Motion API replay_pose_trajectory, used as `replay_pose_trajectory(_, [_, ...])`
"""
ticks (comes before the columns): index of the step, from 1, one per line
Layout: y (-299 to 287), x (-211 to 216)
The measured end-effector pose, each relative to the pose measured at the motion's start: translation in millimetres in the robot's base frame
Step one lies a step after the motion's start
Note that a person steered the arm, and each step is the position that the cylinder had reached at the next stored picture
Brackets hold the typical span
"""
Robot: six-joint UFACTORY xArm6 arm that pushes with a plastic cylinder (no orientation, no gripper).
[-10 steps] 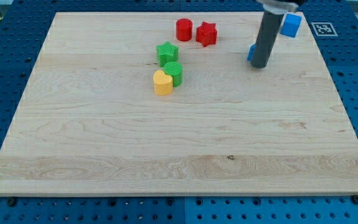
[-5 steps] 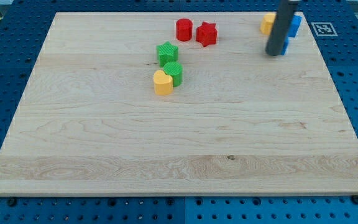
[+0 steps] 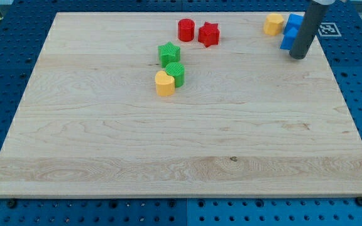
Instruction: Move the blue triangle to the bottom right of the blue cube
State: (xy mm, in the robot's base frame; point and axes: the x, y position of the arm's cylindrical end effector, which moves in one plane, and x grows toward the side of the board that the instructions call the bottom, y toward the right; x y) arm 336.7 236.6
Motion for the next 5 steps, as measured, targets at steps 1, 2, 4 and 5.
replay_pose_trajectory(1, [-30.3,-2.2])
replay_pose_trajectory(2, [-52.9,-25.3])
replay_pose_trajectory(4, [-23.0,-52.3])
replay_pose_trajectory(5, [-7.5,-51.3])
